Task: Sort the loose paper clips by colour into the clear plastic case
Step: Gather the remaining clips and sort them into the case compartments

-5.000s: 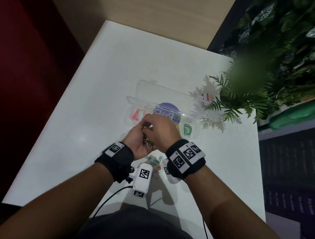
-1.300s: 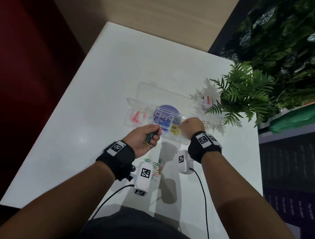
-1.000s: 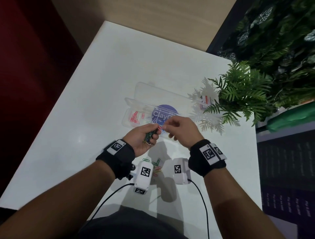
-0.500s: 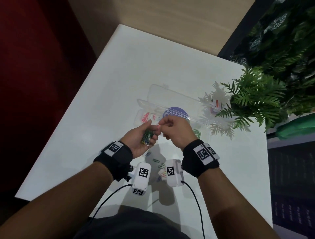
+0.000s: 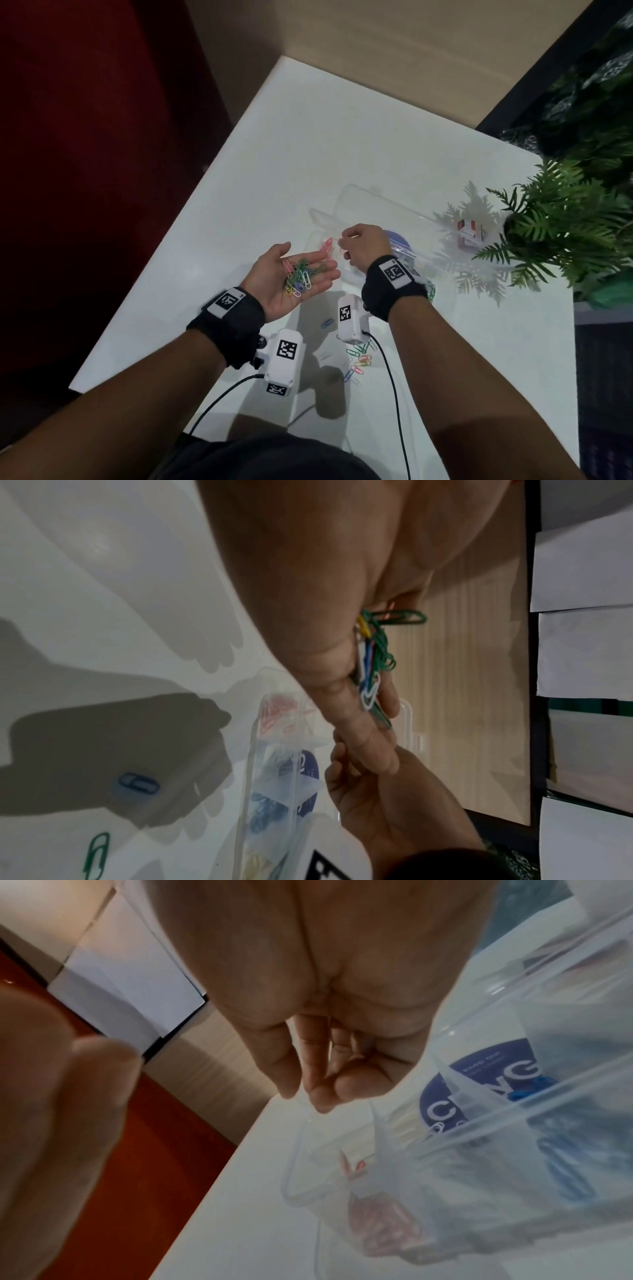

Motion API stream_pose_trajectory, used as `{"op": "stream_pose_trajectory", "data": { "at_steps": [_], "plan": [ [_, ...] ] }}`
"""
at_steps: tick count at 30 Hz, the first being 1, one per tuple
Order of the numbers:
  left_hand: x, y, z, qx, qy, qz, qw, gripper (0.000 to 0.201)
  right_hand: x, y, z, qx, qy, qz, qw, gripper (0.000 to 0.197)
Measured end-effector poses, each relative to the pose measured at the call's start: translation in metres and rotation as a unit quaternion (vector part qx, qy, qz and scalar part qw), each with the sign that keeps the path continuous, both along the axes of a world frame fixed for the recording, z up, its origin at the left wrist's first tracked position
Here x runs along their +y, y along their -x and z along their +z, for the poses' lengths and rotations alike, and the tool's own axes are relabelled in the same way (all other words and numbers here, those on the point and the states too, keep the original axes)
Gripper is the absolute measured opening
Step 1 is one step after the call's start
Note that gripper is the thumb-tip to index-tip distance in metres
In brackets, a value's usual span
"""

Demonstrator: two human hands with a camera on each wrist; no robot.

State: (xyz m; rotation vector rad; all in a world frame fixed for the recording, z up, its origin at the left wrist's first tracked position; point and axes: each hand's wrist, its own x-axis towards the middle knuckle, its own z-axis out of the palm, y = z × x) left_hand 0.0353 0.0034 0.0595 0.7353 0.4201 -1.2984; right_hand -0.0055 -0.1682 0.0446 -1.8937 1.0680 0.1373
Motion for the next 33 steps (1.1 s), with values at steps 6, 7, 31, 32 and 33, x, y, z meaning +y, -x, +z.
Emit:
{"op": "stream_pose_trajectory", "data": {
  "at_steps": [6, 7, 31, 32, 33],
  "plan": [
    [-0.012, 0.005, 0.002, -0.005, 0.000, -0.037, 0.999, 0.062, 0.015, 0.029, 0.044, -0.093, 0.083, 0.103, 0.987, 0.014],
    [-0.015, 0.009, 0.004, -0.008, 0.007, -0.047, 0.999, 0.063, 0.020, 0.035, 0.052, -0.091, 0.098, 0.145, 0.980, 0.016],
    [-0.059, 0.085, 0.023, -0.026, 0.028, -0.104, 0.994, 0.056, 0.003, 0.135, 0.093, -0.071, 0.127, 0.181, 0.973, 0.006],
    [-0.061, 0.087, 0.024, -0.028, 0.028, -0.100, 0.994, 0.058, 0.007, 0.137, 0.092, -0.073, 0.125, 0.181, 0.973, 0.006],
    [-0.062, 0.089, 0.025, -0.032, 0.030, -0.099, 0.994, 0.062, 0.011, 0.138, 0.091, -0.074, 0.128, 0.183, 0.972, 0.005]
  ]
}}
